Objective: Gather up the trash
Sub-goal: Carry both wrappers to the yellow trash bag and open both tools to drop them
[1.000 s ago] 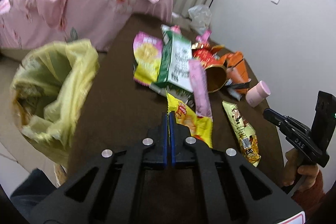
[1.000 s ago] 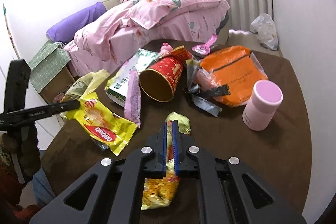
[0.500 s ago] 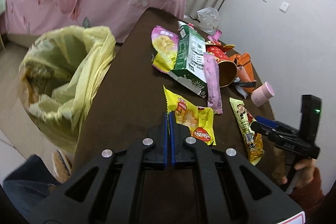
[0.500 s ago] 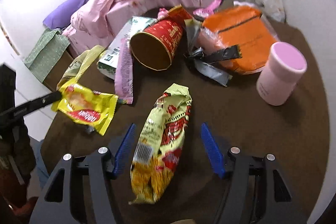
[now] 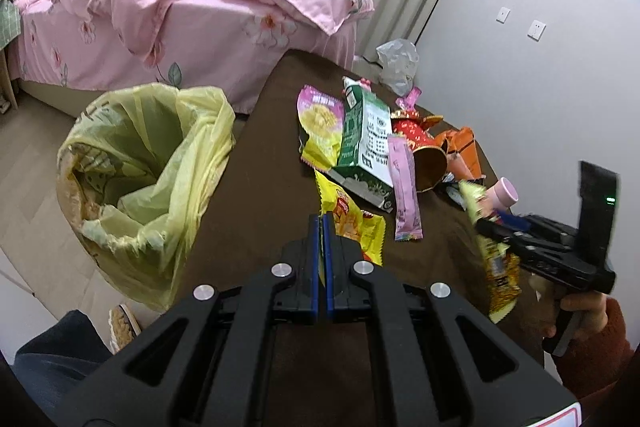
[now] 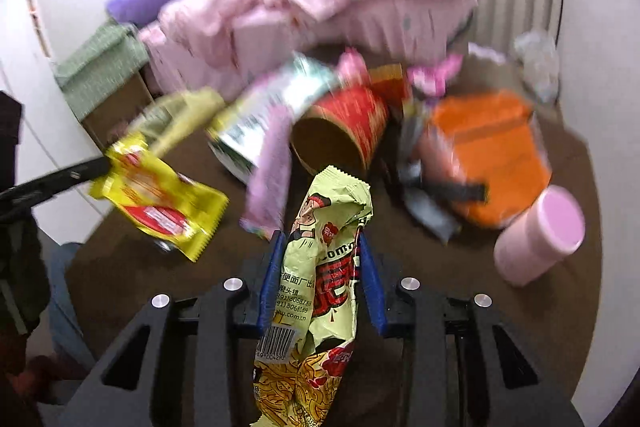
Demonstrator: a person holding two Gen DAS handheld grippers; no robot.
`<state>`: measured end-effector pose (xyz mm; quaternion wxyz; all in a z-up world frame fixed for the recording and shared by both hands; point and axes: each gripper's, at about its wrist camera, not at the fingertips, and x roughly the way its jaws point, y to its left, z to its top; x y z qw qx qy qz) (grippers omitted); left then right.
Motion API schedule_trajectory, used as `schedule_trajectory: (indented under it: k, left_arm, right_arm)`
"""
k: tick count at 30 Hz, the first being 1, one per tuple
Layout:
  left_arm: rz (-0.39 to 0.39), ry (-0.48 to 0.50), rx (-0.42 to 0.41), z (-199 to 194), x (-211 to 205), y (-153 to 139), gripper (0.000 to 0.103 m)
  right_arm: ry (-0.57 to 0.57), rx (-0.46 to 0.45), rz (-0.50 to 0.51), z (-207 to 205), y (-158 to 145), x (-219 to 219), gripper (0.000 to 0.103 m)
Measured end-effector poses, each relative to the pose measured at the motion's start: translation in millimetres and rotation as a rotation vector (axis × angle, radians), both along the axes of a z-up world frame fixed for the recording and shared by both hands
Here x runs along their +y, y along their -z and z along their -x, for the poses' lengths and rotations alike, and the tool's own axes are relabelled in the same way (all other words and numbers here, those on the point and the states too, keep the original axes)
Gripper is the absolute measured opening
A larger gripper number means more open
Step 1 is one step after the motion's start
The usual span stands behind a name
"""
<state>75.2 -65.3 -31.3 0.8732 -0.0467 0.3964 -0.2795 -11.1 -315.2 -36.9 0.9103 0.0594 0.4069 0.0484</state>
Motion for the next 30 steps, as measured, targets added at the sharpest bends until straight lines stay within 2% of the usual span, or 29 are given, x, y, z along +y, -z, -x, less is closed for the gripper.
schedule_trajectory:
  k: [3, 6, 11, 15, 19, 23, 26, 30]
  left_arm:
    - [0.003, -0.007, -0.024, 3, 3, -8, 0.002]
    - [0.009, -0.015, -0.046, 6, 8, -15, 0.002]
    - [-0.010, -0.073, -0.106, 5, 24, -32, 0.002]
    - [-0.050, -0.200, -0.202, -5, 64, -58, 0.002]
    - [-0.076, -0.331, -0.269, -22, 112, -78, 0.002]
    - [-0.098, -0.379, -0.241, -47, 146, -75, 0.002]
    - [-0.074, -0.386, -0.182, -65, 165, -61, 0.002]
    - [-0.083, -0.392, -0.141, -89, 179, -37, 0.002]
  right_arm:
    - [-0.018, -0.132, 0.066, 17, -22, 9, 0.035]
    - [-0.031, -0.179, 0.058, 17, -34, 12, 0.035]
    - [-0.051, -0.199, 0.024, 1, -40, 25, 0.035]
    - [-0.103, -0.251, 0.025, -17, -55, 50, 0.035]
    - [-0.188, -0.335, 0.028, -56, -74, 89, 0.035]
    - [-0.268, -0.373, -0.025, -109, -82, 136, 0.036]
    - [-0.298, -0.360, -0.077, -144, -81, 166, 0.036]
    - [-0.295, -0.336, -0.102, -189, -67, 199, 0.036]
